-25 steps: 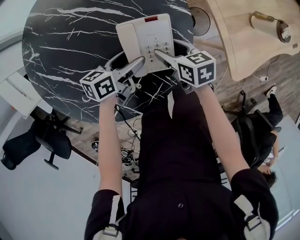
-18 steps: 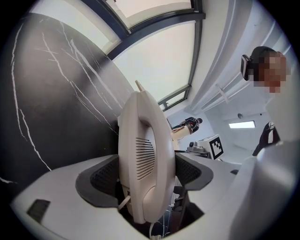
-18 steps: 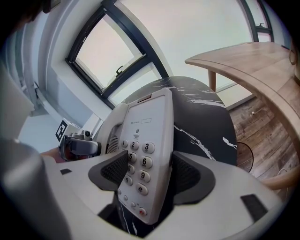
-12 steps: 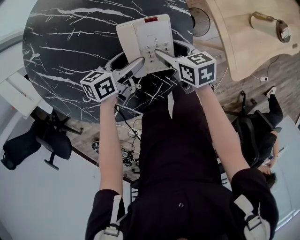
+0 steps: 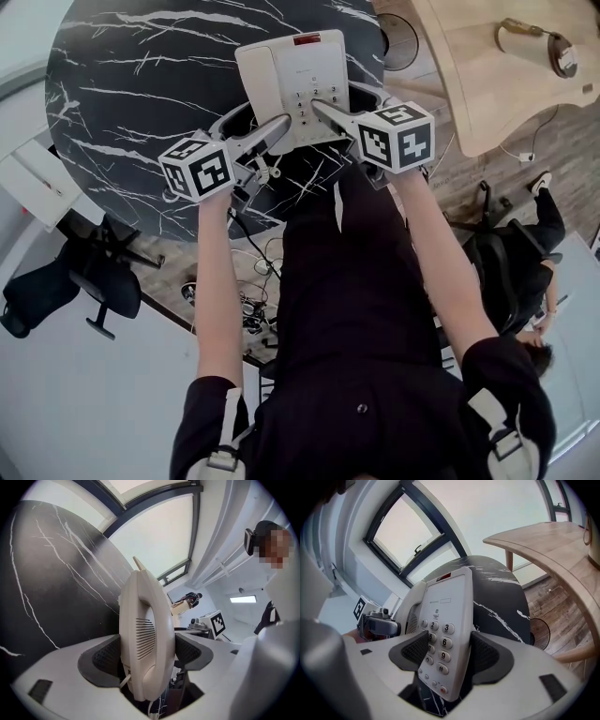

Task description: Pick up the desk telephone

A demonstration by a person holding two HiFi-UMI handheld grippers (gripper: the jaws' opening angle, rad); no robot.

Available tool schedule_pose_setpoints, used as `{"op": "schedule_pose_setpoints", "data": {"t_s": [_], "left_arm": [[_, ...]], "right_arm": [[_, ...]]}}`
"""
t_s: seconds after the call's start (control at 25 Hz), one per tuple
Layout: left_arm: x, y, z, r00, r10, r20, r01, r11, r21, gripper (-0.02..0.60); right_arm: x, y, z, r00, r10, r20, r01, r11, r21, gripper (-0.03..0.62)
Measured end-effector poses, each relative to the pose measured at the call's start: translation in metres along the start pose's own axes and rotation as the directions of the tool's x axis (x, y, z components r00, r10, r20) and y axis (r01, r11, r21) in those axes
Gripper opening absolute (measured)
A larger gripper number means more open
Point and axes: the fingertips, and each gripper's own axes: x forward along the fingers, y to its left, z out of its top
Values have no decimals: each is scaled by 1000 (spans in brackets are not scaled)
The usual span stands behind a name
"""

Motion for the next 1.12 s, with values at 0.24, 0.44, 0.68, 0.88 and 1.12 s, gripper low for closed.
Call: {"op": "schedule_pose_setpoints", "data": {"t_s": [0.24,0.44,0.68,0.88,1.12], "left_arm": [[-13,-15,-1,1000,6,20,-6,1000,12,371],[-29,-36,0,999,3,37,-5,999,39,371],[-47,-65,1,998,-4,58,-1,997,80,370],[-60,-87,12,995,-10,95,-3,991,132,370],[-77,-112,24,988,-11,152,-13,989,150,370]], "right_arm": [[-14,13,-1,1000,-1,17,1,1000,1,301],[-34,30,1,999,-1,54,1,1000,-3,301],[-61,50,4,996,0,90,3,1000,-28,301],[-81,64,14,989,5,150,2,999,-49,301],[-104,81,29,980,21,199,-7,997,-70,301]]}}
